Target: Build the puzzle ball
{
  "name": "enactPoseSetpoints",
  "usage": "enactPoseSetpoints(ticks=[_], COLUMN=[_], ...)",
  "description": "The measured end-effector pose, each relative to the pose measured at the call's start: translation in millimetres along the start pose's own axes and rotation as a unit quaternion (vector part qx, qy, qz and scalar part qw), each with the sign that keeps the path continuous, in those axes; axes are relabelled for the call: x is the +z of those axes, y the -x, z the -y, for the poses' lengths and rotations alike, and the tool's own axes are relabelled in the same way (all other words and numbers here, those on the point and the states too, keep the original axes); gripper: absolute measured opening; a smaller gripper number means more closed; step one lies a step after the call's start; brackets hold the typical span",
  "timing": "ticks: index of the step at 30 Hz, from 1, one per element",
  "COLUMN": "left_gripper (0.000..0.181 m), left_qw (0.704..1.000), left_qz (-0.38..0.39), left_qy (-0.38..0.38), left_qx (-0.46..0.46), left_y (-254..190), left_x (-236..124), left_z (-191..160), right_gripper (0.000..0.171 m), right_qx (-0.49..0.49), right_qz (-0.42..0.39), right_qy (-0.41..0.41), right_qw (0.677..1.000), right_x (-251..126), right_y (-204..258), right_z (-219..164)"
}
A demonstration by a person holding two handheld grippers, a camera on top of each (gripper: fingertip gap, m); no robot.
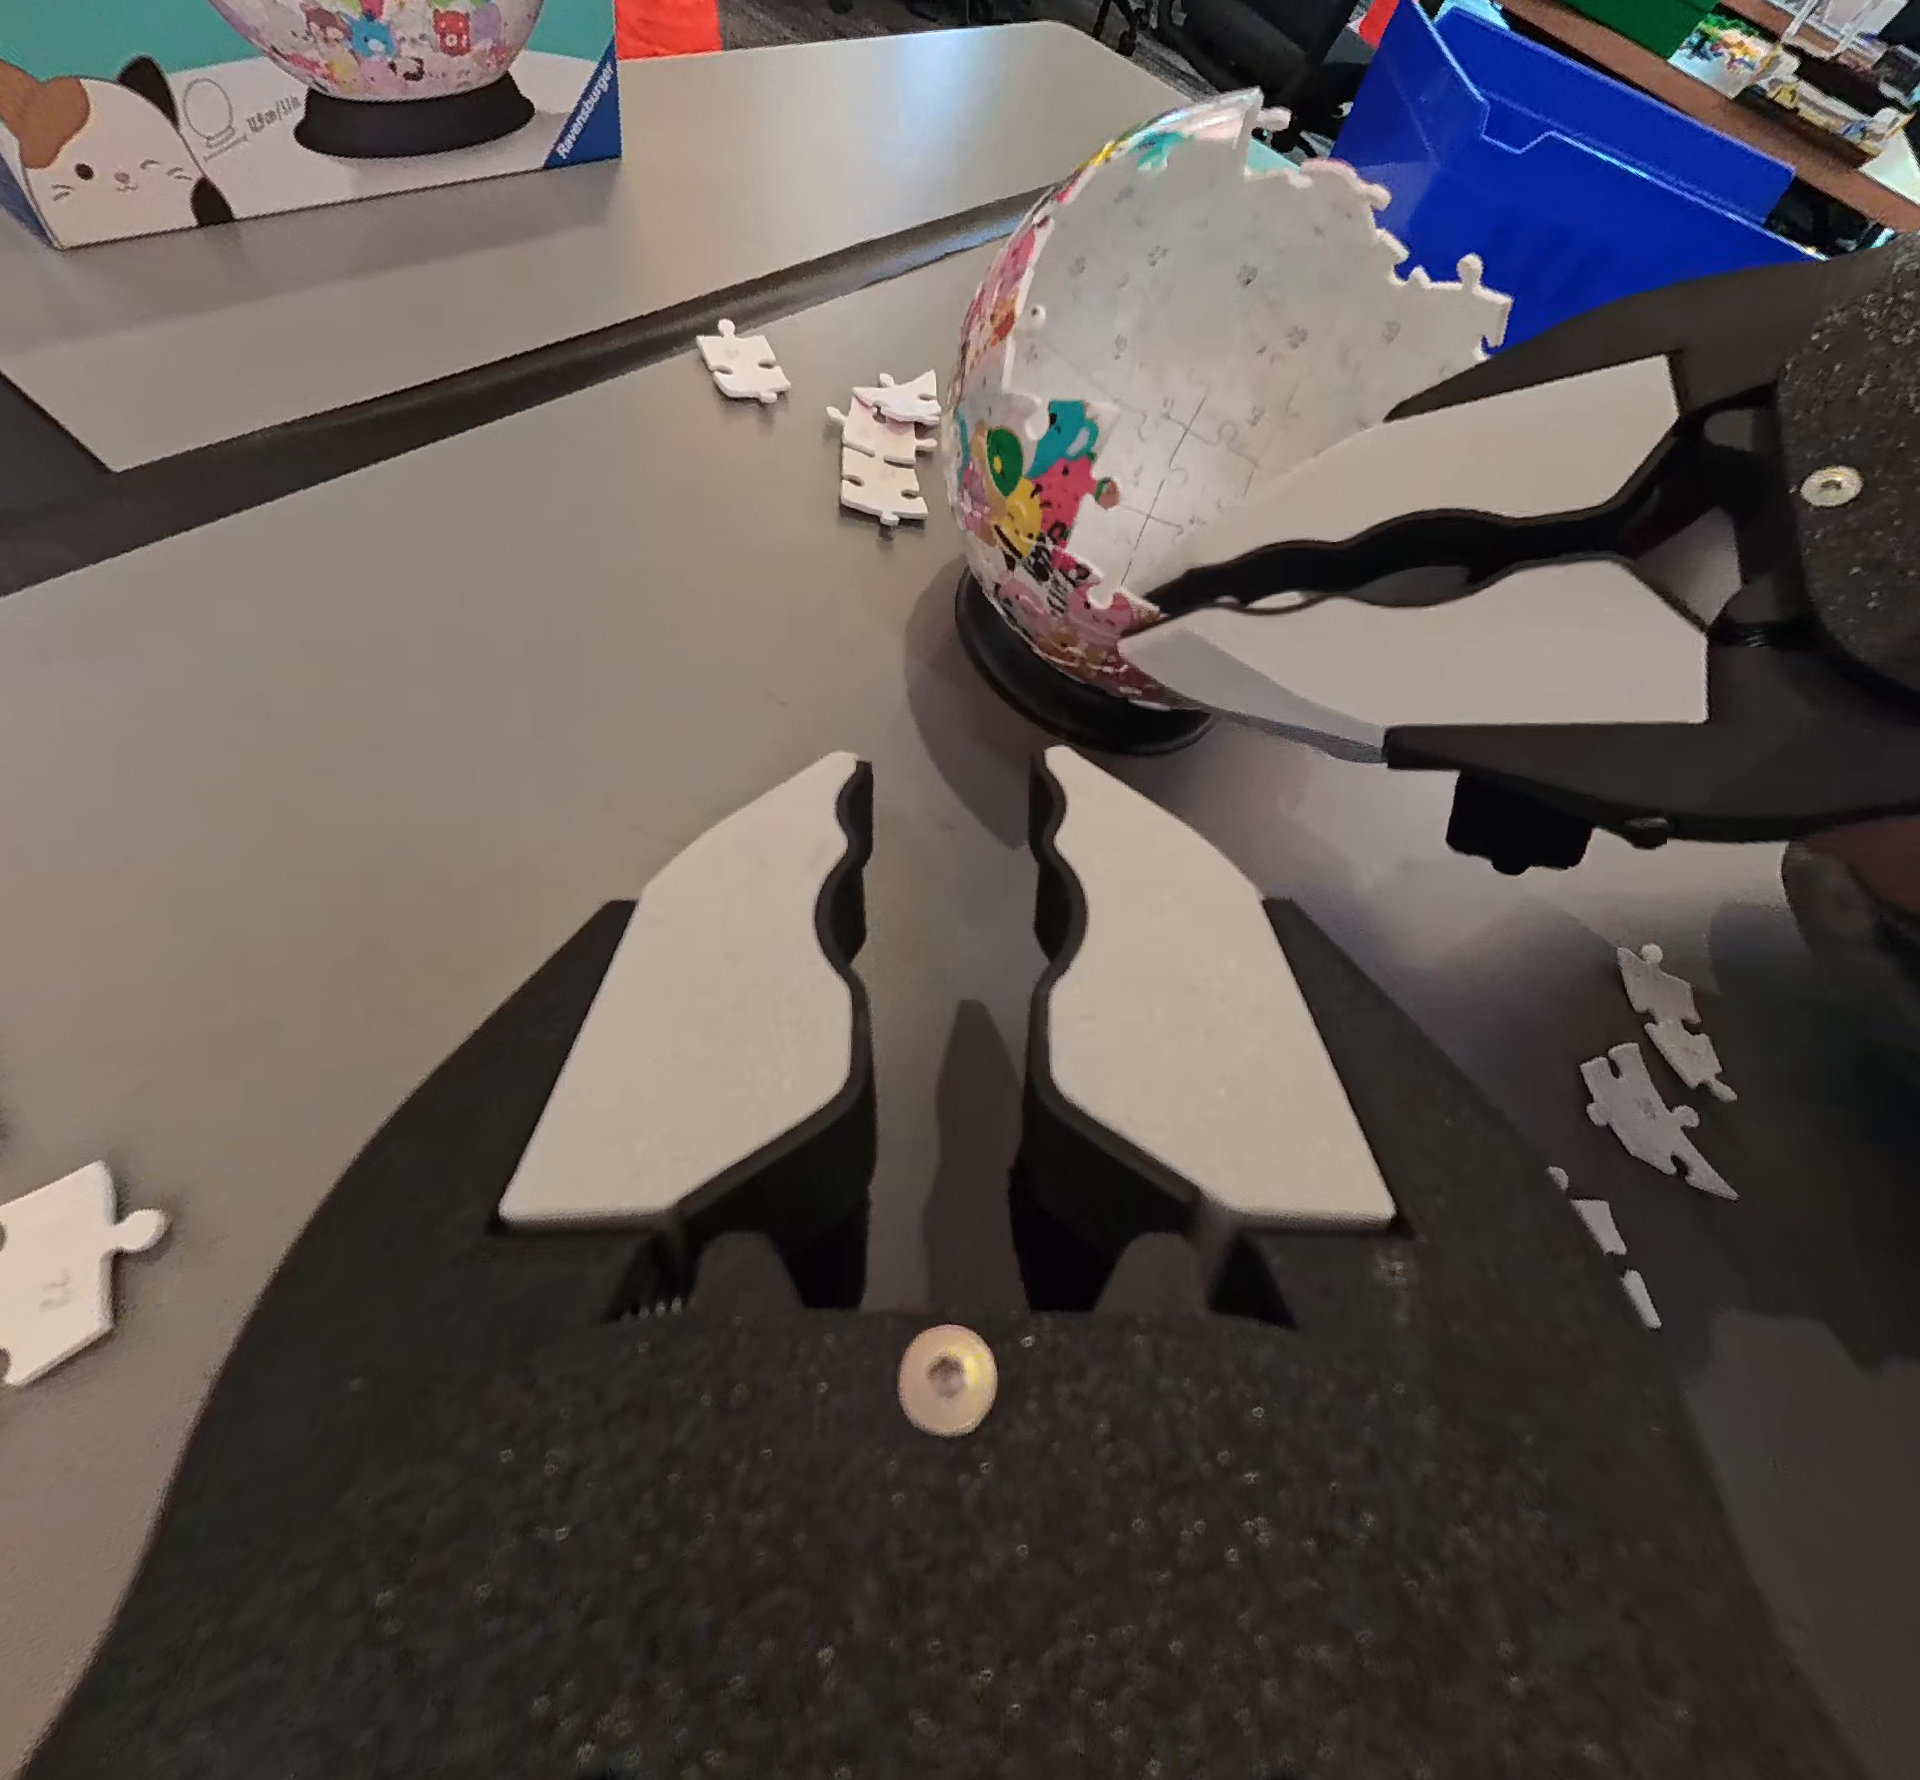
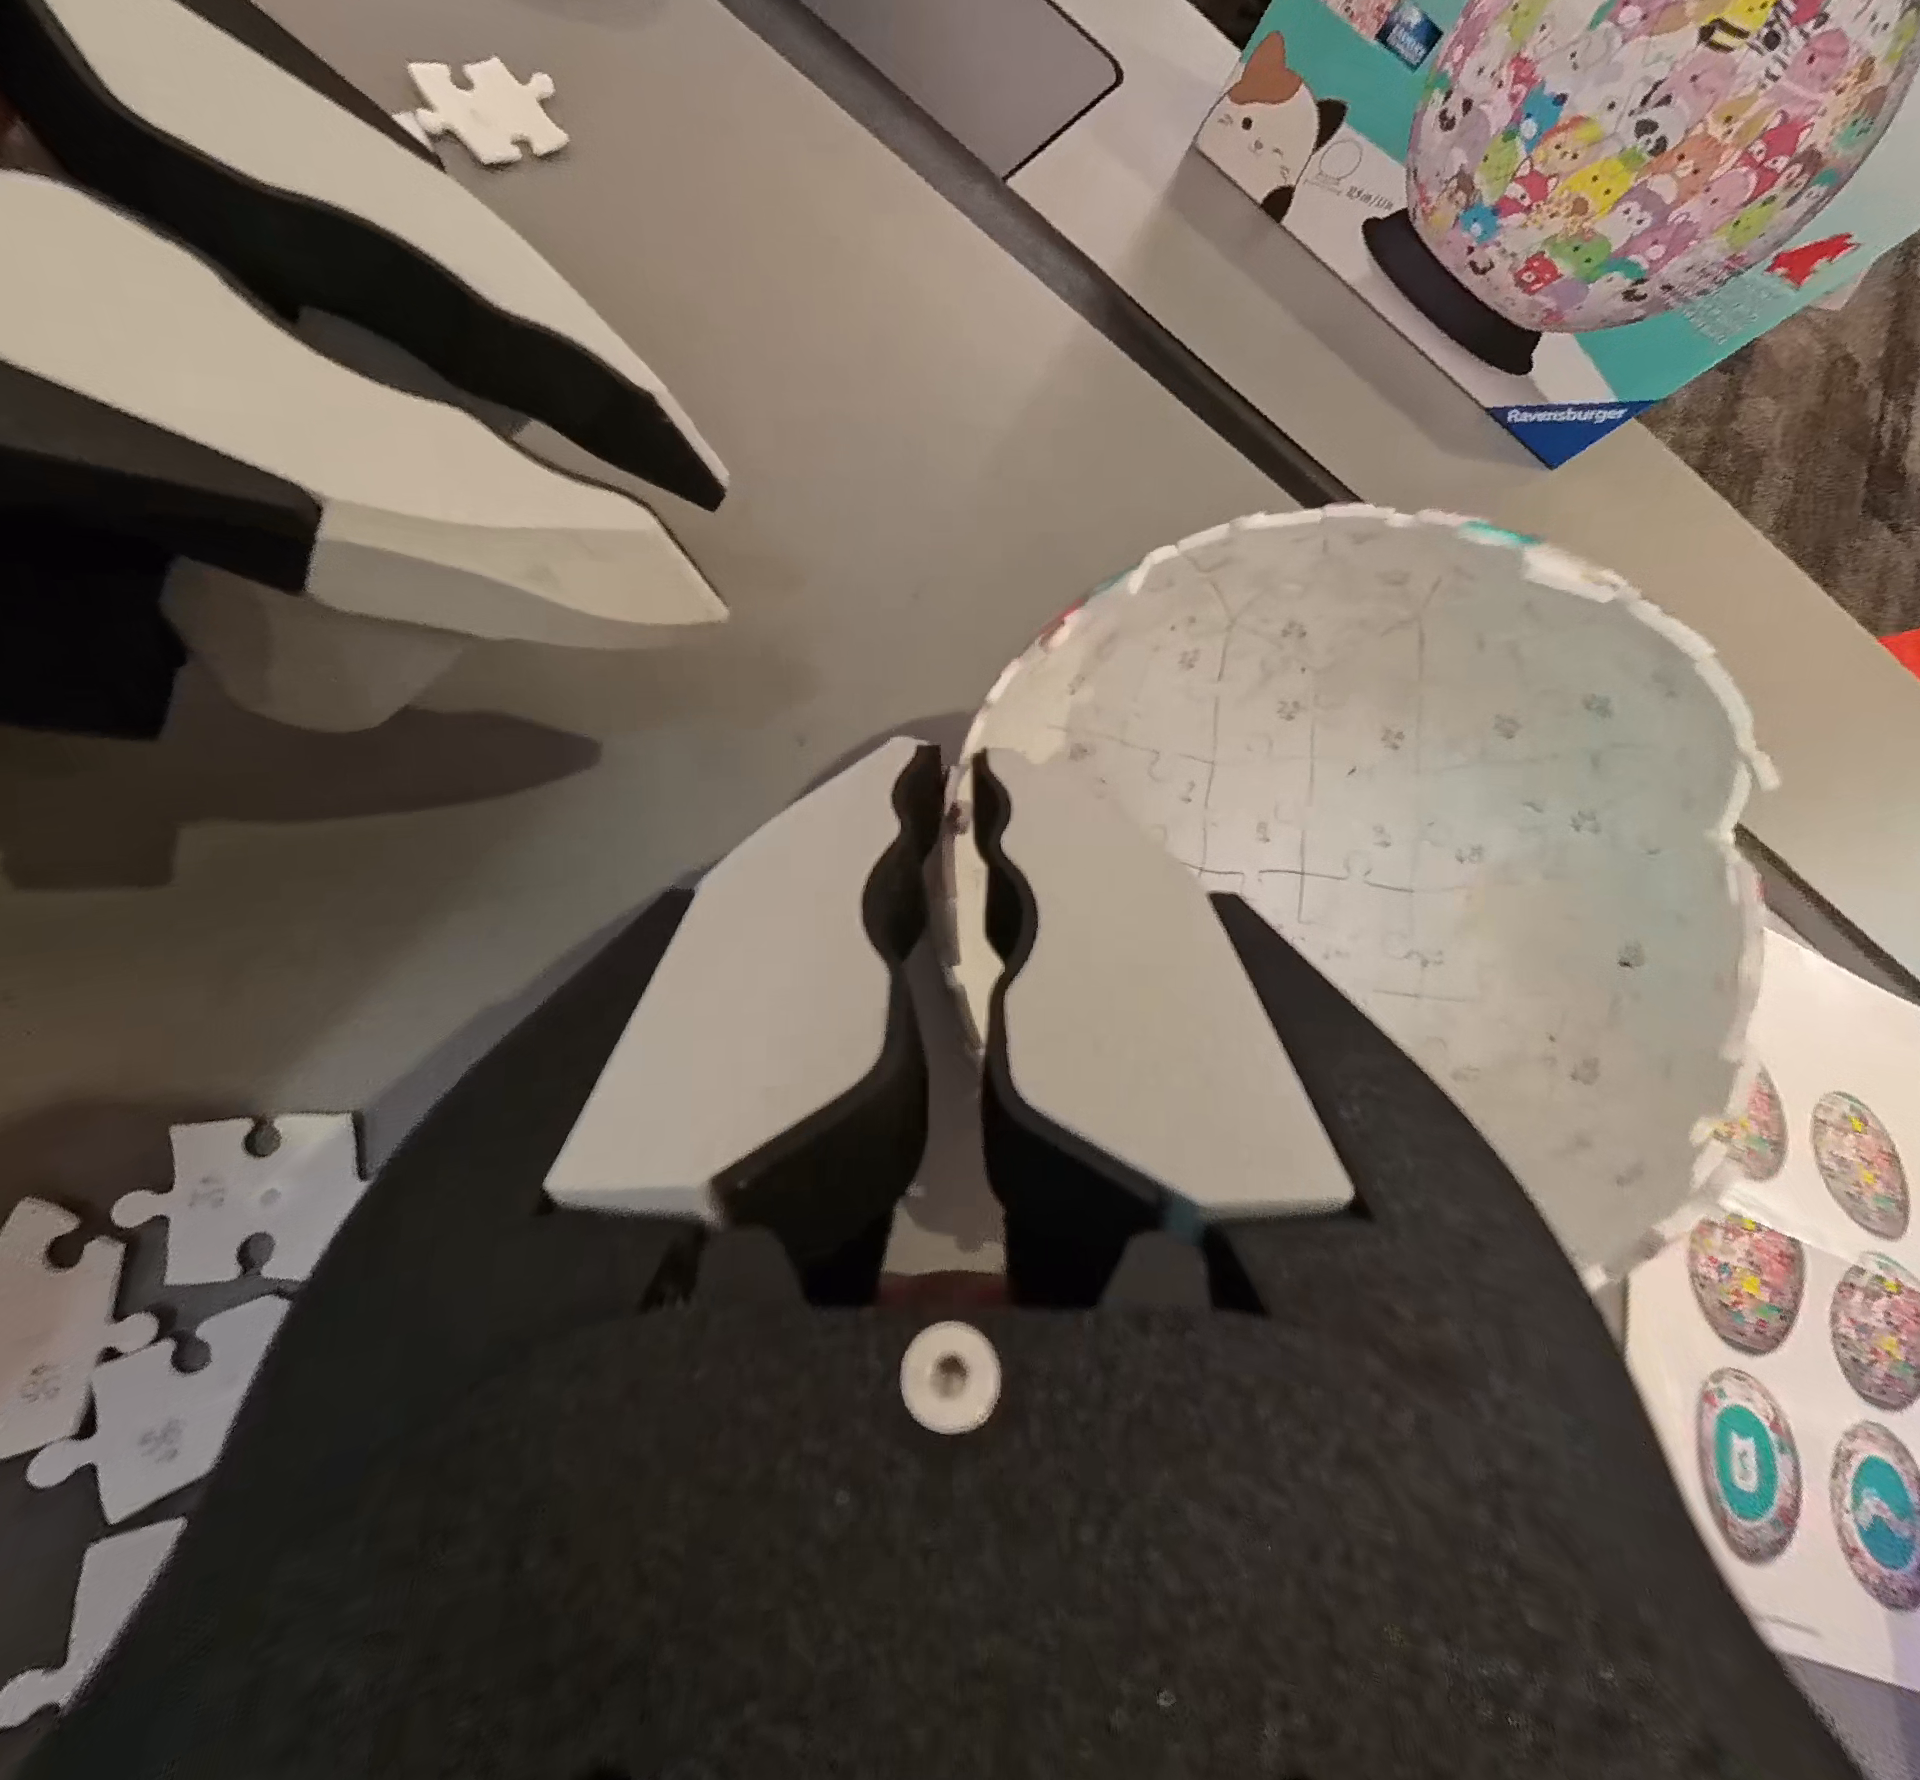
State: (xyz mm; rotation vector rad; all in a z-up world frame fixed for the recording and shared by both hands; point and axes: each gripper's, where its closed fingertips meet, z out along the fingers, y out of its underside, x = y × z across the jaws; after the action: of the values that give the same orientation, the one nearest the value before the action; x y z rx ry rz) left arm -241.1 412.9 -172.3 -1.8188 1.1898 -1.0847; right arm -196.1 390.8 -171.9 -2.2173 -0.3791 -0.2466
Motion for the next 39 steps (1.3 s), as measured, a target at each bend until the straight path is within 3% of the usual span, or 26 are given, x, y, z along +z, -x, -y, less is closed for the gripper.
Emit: enactPoseSetpoints(ticks=[13, 16, 20, 24, 28, 32, 33, 36, 39], left_gripper=[0.028, 0.028, 0.028, 0.028, 0.028, 0.028, 0.028, 0.04, 0.05], left_qw=[1.0, 1.0, 1.0, 1.0, 1.0, 1.0, 1.0, 1.0, 0.996], left_qz=[-0.001, -0.001, 0.0, 0.001, 0.002, -0.001, -0.004, -0.018, -0.061], left_qy=[0.001, 0.002, 0.005, 0.007, 0.009, 0.007, 0.005, 0.019, 0.015], left_qx=[0.0, 0.0, 0.002, 0.006, 0.009, 0.007, 0.005, -0.015, -0.063], left_y=[0, 0, 0, -2, -2, -3, -4, -5, -13], left_x=[0, 1, 1, 2, 2, 3, 3, 5, 7], left_z=[0, -1, -1, -2, -2, -1, -1, -4, -3], right_gripper=[0.005, 0.018, 0.023, 0.02, 0.005, 0.005, 0.009, 0.049, 0.061], right_qx=[-0.006, -0.019, -0.008, -0.008, -0.015, -0.004, -0.008, -0.016, 0.006], right_qz=[0.01, 0.01, 0.017, 0.017, 0.008, 0.019, 0.021, 0.037, 0.09], right_qy=[-0.006, -0.011, -0.011, -0.011, -0.017, -0.021, -0.02, -0.035, -0.092], right_qw=[1.0, 1.0, 1.0, 1.0, 1.0, 1.0, 1.0, 0.999, 0.992], right_x=[-2, -8, -12, -6, -4, -5, -6, -22, -57], right_y=[-2, 0, 0, 1, 0, 0, 0, 4, 13], right_z=[-1, -1, -6, -5, -3, -3, -3, -3, 0])
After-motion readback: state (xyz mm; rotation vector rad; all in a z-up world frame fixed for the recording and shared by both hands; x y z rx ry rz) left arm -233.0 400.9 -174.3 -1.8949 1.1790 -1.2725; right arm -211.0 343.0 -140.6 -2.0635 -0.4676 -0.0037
